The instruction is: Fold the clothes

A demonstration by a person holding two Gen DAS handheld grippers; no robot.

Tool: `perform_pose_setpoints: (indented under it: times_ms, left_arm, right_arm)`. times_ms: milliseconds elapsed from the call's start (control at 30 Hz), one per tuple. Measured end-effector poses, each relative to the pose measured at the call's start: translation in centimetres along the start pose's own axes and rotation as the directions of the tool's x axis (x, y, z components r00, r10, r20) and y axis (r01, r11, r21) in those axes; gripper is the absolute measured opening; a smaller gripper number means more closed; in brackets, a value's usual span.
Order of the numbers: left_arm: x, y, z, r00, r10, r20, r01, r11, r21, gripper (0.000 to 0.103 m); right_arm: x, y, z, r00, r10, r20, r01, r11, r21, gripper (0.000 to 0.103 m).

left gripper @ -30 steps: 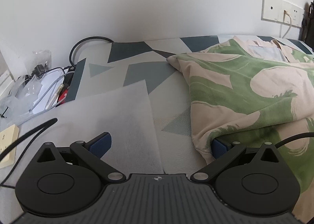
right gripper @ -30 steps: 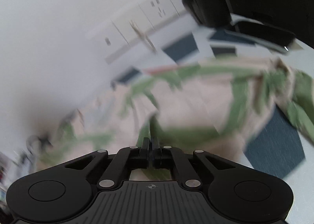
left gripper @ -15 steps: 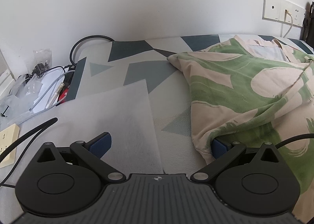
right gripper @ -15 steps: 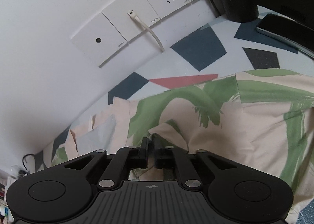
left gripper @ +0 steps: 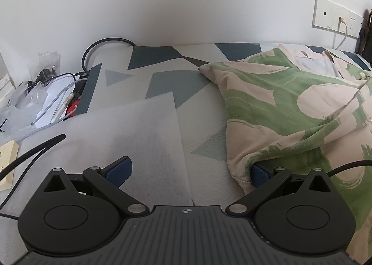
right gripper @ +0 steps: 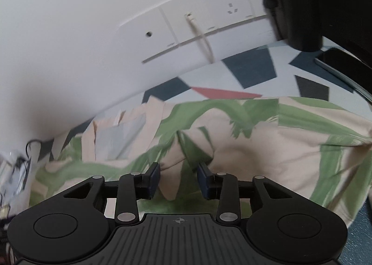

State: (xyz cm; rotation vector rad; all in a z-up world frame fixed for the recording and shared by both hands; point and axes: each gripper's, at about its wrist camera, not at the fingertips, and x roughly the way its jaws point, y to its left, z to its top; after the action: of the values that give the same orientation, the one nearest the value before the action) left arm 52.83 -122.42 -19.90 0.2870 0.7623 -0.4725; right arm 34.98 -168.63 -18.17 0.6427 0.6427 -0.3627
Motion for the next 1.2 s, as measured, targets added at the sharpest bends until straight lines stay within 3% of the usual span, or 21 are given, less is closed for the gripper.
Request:
perform_pose_setpoints:
  times_ms: [167, 367, 433, 467, 533, 600, 733, 867, 1000, 1167, 1200]
  left_arm:
    - [0.0, 0.0, 0.0, 1.0, -0.001, 0.002, 0.001, 1.0, -0.003, 0.103]
    - [0.0, 0.1, 0.0, 1.0, -0.007, 0.003, 0.007, 1.0, -0.009, 0.103]
    - [0.0, 0.0, 0.0, 1.0, -0.006, 0.002, 0.006, 1.0, -0.004, 0.103]
    - [0.0, 0.0, 0.0, 1.0, -0.005, 0.002, 0.005, 1.0, -0.002, 0.103]
    - [0.0, 0.0, 0.1, 1.0, -0.004, 0.001, 0.004, 1.0, 0.007, 0.103]
    - [0.0, -0.1, 0.2, 1.0, -0.003, 0.001, 0.003, 1.0, 0.022, 0.103]
    - [0.0, -0.2, 0.2, 1.0, 0.0, 0.007, 0.0, 0.999, 0.032, 0.103]
    - [0.1, 0.2, -0.1, 1.0, -0.015, 0.008, 0.015, 1.0, -0.008, 0.103]
    - [0.1, 0.5, -0.1, 1.0, -0.027, 0.005, 0.027, 0.999, -0.019, 0.103]
    - [0.2, 0.4, 0.2, 1.0, -0.029, -0.006, 0.029, 1.0, 0.005, 0.103]
    - [0.2, 0.5, 0.2, 1.0, -0.031, -0.006, 0.031, 1.0, 0.002, 0.103]
  right_arm:
    - [-0.4, 0.4, -0.3, 0.999, 0.039, -0.002, -0.039, 0.999, -0.016, 0.02]
    - [-1.0, 0.1, 0.3, 0.998, 0.068, 0.014, -0.068, 0.998, -0.01, 0.026]
    - [-0.5, 0.0, 0.5, 0.997, 0.08, -0.005, -0.08, 0.997, 0.003, 0.019]
    - [-0.3, 0.2, 0.5, 0.997, 0.075, -0.02, -0.075, 0.997, -0.005, 0.007]
    - [-0.2, 0.6, 0.7, 0.998, 0.057, -0.035, -0.058, 0.998, -0.026, 0.003]
    - [-1.6, 0.9, 1.4, 0.999, 0.041, 0.016, -0.041, 0.999, -0.033, 0.002]
    - [-7.4, 1.6, 2.9, 0.983, 0.088, 0.163, -0.08, 0.995, -0.053, 0.002]
    - [-9.3, 0.5, 0.1, 0.996, 0.045, 0.082, -0.043, 0.999, -0.028, 0.002]
    - [-7.9, -2.3, -4.3, 0.999, -0.031, -0.028, 0.033, 0.997, 0.072, 0.002]
    - [-8.1, -2.5, -6.6, 0.995, -0.086, -0.045, 0.091, 0.99, 0.107, 0.003]
    - [-8.3, -2.6, -6.8, 0.994, -0.101, -0.04, 0.105, 0.987, 0.119, 0.007]
